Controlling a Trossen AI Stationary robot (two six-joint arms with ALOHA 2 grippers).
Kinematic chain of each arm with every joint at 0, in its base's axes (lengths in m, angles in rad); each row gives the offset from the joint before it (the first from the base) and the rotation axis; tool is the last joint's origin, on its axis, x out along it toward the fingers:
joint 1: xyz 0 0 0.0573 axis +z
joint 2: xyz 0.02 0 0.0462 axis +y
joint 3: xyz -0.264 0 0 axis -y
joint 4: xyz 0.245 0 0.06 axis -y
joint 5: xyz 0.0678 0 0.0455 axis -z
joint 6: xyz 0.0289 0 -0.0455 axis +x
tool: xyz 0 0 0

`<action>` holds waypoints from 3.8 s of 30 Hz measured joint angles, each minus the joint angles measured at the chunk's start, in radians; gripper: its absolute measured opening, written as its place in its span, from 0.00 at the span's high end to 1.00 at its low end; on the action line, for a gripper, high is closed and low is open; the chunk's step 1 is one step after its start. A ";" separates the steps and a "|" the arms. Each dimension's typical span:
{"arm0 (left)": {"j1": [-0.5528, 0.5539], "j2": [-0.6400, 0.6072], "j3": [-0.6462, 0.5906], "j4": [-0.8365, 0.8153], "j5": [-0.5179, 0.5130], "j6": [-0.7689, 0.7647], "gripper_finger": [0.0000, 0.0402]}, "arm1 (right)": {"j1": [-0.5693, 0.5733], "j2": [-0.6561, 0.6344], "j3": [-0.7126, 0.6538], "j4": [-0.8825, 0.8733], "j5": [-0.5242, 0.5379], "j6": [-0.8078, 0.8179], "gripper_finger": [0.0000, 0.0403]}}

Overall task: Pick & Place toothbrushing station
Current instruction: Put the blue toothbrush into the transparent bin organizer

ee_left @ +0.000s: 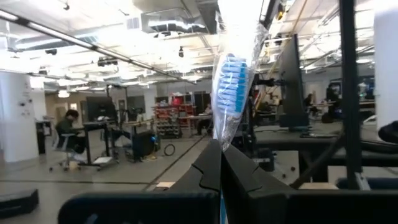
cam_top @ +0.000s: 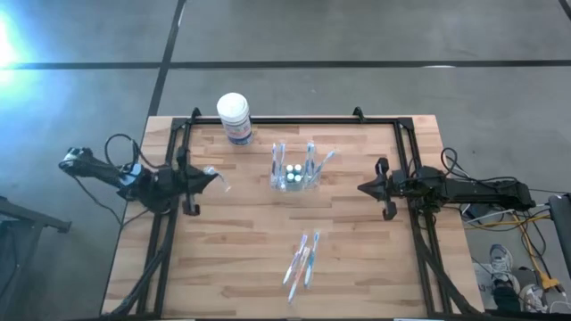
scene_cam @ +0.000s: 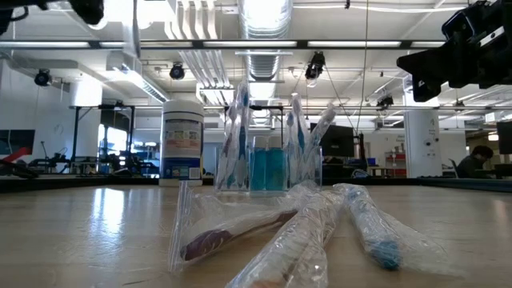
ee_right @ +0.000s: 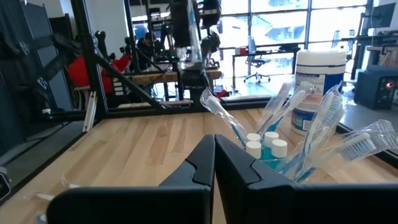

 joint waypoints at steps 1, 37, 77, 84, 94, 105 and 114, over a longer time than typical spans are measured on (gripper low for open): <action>0.033 0.030 0.019 0.002 0.026 -0.017 1.00 | 0.000 0.000 0.000 0.000 0.000 -0.002 0.98; 0.603 1.050 0.115 0.830 0.504 -0.303 1.00 | 0.000 0.033 0.000 -0.010 -0.002 -0.009 0.98; 0.608 1.297 0.068 0.939 0.447 -0.360 1.00 | 0.000 0.034 0.000 -0.010 -0.002 -0.005 0.98; 0.609 1.297 0.028 0.934 0.402 -0.362 1.00 | 0.000 0.034 0.000 -0.010 -0.002 -0.002 0.98; 0.609 1.297 0.032 0.933 0.404 -0.359 0.97 | 0.000 0.034 0.000 -0.010 -0.002 -0.001 0.98; 0.607 1.248 0.030 0.916 0.515 -0.350 0.89 | 0.000 0.034 0.000 -0.010 -0.002 -0.001 0.98; 0.607 1.218 0.028 0.900 0.516 -0.329 0.74 | 0.000 0.034 0.000 -0.011 -0.002 -0.001 0.98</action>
